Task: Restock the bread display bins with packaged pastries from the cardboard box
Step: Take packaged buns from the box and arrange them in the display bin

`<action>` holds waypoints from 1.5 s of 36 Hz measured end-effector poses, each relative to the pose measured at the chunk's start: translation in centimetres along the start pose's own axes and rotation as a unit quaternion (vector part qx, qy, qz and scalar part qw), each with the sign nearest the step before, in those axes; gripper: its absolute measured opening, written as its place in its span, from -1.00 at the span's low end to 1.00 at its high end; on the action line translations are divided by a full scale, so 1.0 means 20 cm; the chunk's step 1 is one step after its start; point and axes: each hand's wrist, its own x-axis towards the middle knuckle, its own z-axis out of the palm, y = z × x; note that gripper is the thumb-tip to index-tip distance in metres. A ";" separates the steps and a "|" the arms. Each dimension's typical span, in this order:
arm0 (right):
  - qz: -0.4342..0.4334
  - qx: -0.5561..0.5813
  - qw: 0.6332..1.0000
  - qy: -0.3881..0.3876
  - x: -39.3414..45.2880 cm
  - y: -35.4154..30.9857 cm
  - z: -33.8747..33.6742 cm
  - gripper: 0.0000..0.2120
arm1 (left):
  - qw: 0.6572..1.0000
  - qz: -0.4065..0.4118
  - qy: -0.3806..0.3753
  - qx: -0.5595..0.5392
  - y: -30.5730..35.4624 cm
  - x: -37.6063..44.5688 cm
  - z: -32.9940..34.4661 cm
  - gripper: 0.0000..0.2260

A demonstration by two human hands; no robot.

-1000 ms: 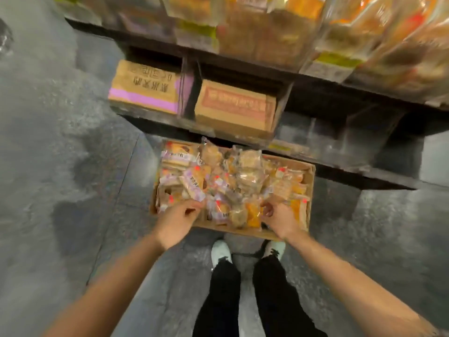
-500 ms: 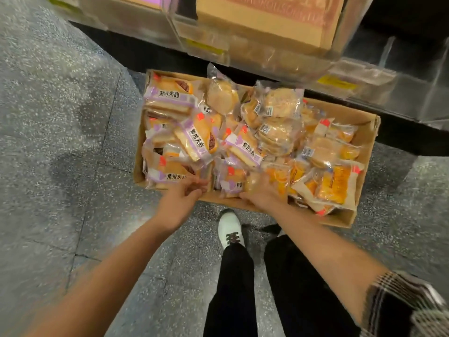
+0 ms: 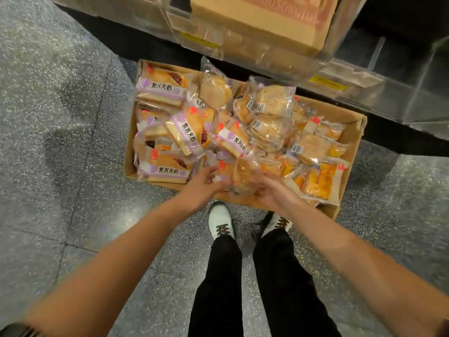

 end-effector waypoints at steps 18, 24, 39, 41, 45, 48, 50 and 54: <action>-0.186 -0.366 0.848 0.335 0.02 -0.40 -0.03 -0.51 | 0.972 -0.034 0.152 -0.177 0.25 0.08 -0.01 -0.18; -0.189 -0.425 0.812 0.352 0.22 -0.64 -0.07 -0.41 | 0.961 -0.010 0.139 -0.238 0.30 0.13 0.01 -0.35; -0.182 -0.253 0.904 0.294 0.11 -0.57 -0.15 -0.59 | 0.949 -0.021 0.181 -0.258 0.34 0.08 0.14 -0.05; -0.154 -0.215 0.933 0.244 -0.01 -0.53 -0.18 -0.68 | 0.951 -0.005 0.208 -0.230 0.38 0.03 0.16 0.01; -0.123 -0.282 0.935 0.177 -0.32 -0.48 -0.24 -0.76 | 0.955 -0.006 0.210 -0.209 0.51 -0.14 0.24 0.03; -0.141 -0.259 0.938 0.181 -0.59 -0.50 -0.27 -0.53 | 0.961 -0.006 0.214 -0.175 0.65 -0.30 0.31 0.04; -0.168 -0.250 0.936 0.180 -0.80 -0.56 -0.26 -0.53 | 0.963 0.001 0.229 -0.145 0.75 -0.43 0.36 0.04; -0.272 -0.269 0.900 0.209 -1.22 -0.72 -0.20 -0.67 | 0.972 0.033 0.207 -0.105 1.01 -0.68 0.46 -0.08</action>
